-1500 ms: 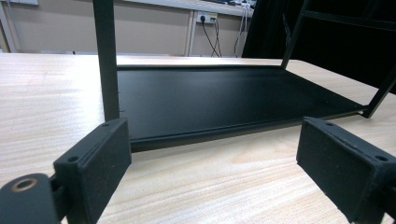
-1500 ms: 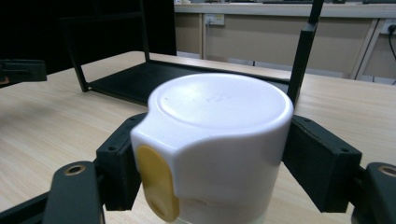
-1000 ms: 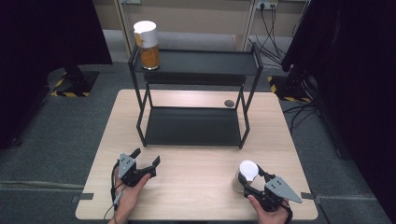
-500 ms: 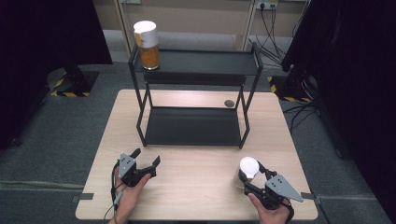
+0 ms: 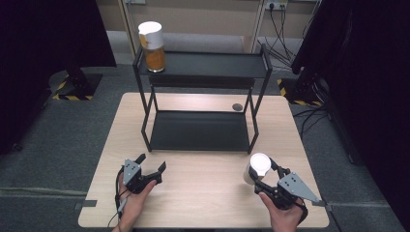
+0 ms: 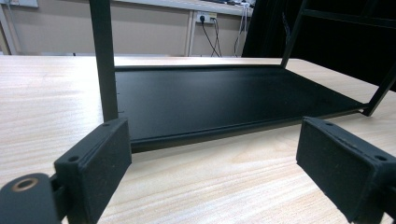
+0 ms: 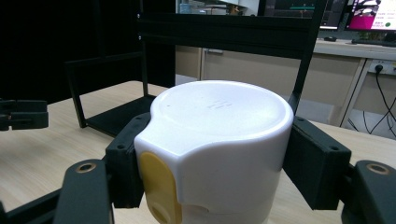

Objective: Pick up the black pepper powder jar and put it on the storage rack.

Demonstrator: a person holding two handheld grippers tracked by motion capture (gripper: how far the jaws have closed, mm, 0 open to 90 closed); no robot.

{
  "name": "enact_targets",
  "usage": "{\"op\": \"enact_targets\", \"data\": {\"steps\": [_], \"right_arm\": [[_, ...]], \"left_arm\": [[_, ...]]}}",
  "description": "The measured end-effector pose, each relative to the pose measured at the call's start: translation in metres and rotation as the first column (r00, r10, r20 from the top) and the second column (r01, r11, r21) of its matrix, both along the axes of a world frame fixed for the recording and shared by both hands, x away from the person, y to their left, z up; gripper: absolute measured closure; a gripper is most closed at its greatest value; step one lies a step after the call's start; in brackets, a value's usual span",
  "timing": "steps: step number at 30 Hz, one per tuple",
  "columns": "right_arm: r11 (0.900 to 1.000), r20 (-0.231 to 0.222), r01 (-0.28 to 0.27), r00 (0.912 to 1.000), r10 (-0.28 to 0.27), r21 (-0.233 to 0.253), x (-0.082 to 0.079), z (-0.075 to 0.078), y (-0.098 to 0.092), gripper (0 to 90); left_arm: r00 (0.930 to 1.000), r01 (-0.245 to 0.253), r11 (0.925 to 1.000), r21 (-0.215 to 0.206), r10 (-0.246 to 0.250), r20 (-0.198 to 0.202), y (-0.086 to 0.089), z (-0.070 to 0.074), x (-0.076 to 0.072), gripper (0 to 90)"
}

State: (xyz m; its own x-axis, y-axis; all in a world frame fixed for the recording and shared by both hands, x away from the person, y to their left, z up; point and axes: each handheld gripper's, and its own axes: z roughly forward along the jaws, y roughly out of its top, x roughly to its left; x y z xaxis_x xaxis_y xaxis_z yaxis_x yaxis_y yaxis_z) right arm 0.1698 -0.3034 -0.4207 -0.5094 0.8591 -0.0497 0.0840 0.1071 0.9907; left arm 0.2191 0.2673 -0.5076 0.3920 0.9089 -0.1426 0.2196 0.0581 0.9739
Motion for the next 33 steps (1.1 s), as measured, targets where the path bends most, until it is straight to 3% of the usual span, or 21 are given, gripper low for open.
{"op": "enact_targets", "data": {"steps": [15,33], "right_arm": [[1.000,0.019,0.001,0.9998,-0.001,0.013,0.012,0.017,0.001,30.8],[0.999,0.071,0.026,0.9970,-0.029,0.032,0.026,0.045,0.001,30.9]], "left_arm": [[1.0000,0.000,1.0000,0.004,0.000,0.002,-0.001,0.000,0.000,9.8],[1.0000,0.000,1.0000,0.008,0.000,0.002,-0.001,0.000,0.000,9.9]]}}
